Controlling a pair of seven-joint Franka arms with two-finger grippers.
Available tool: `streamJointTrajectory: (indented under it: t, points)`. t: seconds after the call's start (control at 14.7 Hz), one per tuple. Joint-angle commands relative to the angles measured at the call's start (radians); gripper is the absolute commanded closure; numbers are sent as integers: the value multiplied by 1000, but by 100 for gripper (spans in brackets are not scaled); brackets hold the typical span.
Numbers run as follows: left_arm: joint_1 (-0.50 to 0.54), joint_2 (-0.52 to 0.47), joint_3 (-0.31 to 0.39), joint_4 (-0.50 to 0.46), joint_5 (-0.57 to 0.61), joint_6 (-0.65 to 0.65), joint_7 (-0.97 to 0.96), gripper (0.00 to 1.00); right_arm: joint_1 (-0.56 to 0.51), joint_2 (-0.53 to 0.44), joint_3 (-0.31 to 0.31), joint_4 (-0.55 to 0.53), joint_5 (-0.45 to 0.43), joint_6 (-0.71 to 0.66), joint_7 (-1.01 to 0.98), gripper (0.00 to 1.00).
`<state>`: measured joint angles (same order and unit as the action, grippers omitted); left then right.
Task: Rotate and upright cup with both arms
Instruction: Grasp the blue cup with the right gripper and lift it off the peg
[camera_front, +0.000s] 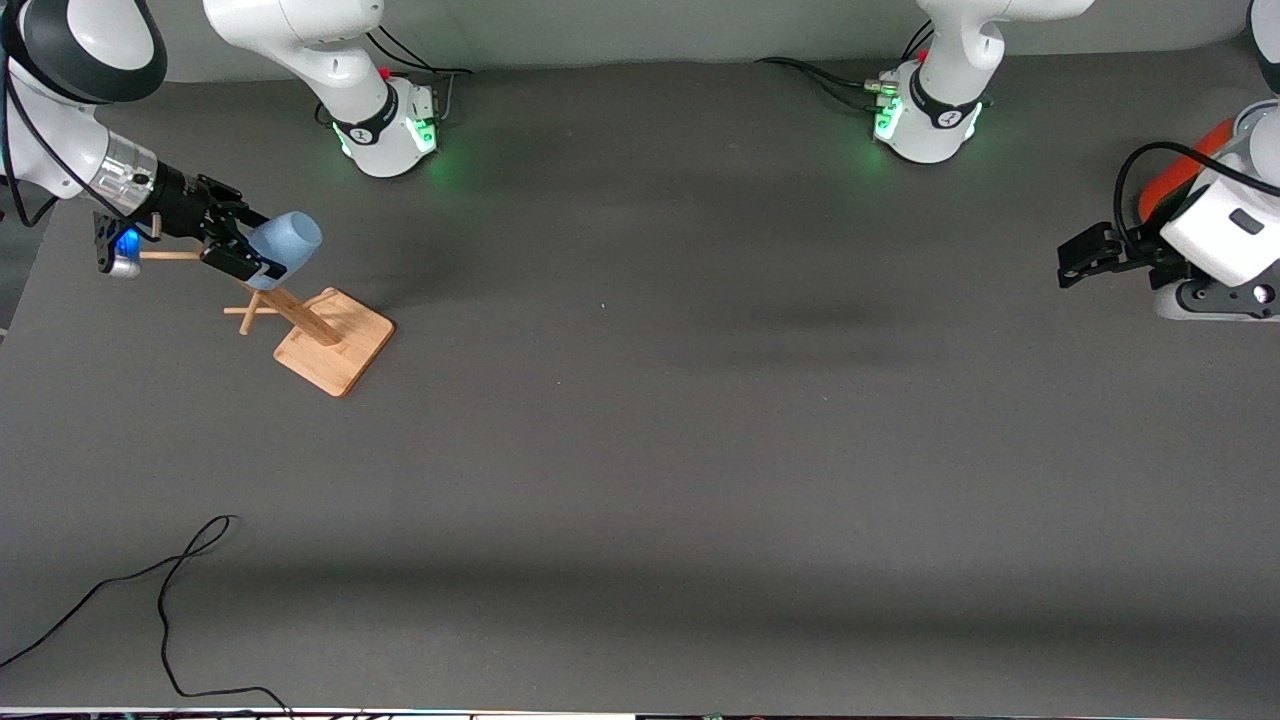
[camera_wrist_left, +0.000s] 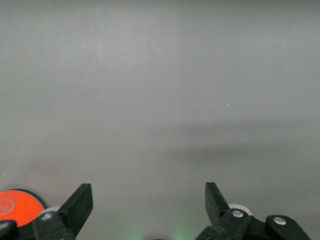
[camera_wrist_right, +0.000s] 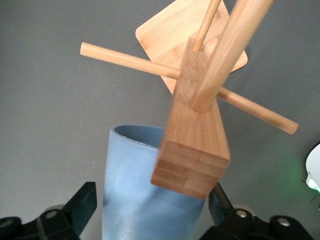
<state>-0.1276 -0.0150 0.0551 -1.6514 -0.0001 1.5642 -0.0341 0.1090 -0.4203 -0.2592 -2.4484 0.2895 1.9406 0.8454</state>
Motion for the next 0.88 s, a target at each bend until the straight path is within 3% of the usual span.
streamJointTrajectory:
  t: [0.0,0.2,0.34,0.82]
  points:
    - [-4,1,2,9,12,5,13,0,-2,5,0,-4,46,12,0,12]
    - [-4,1,2,7,12,5,13,0,-2,5,-3,-3,46,12,-5,34]
    - [-4,1,2,7,12,7,14,0,-2,0,-8,2,48,2,-3,43]
    - [-4,1,2,7,12,7,14,0,0,-15,4,74,111,-118,68,44]
